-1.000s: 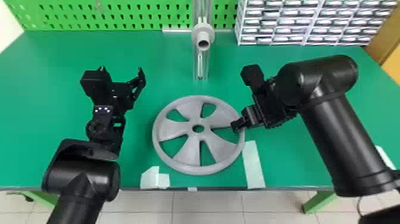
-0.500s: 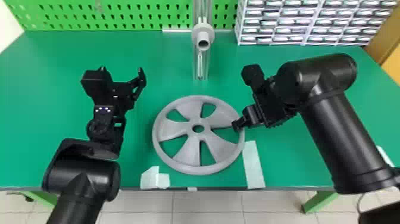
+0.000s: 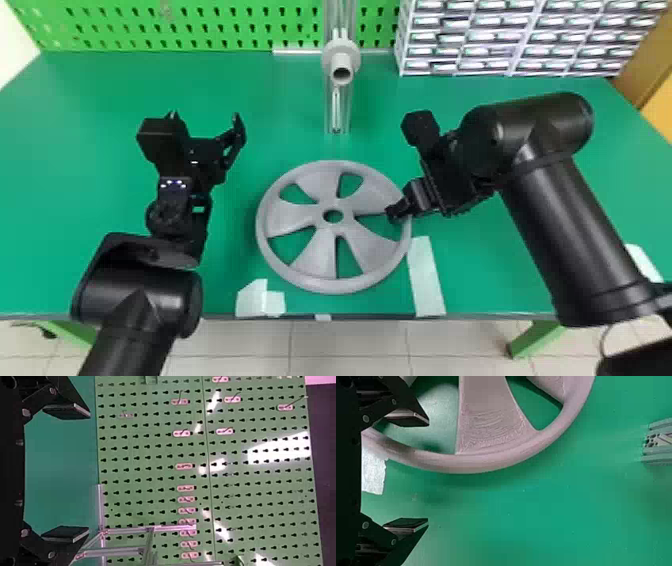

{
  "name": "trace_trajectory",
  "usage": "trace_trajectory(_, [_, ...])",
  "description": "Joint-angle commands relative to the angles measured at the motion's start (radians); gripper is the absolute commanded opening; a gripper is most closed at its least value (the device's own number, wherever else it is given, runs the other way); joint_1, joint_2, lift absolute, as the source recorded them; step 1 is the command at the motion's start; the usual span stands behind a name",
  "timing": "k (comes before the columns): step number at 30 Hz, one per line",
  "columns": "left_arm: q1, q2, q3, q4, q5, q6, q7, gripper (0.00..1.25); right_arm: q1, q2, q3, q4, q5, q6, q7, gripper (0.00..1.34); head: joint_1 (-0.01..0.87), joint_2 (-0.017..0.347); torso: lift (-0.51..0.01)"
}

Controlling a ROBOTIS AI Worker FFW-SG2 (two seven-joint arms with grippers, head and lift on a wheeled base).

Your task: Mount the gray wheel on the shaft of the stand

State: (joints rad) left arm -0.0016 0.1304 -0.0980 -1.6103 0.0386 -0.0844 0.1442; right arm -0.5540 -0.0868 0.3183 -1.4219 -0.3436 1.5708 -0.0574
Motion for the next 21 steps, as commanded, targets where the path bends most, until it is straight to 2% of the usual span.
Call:
trace_trajectory(1, [-0.001, 0.002, 0.0, 0.0, 0.0, 0.0, 0.0, 1.0, -0.003, 0.007, 0.015, 0.001, 0.0, 0.001, -0.001, 0.95, 0.865, 0.052, -0.101])
trace_trajectory(21, [-0.003, 0.005, -0.005, 0.001, 0.004, 0.0, 0.003, 1.0, -0.006, 0.012, 0.031, 0.026, 0.0, 0.001, -0.001, 0.92, 0.865, 0.052, -0.101])
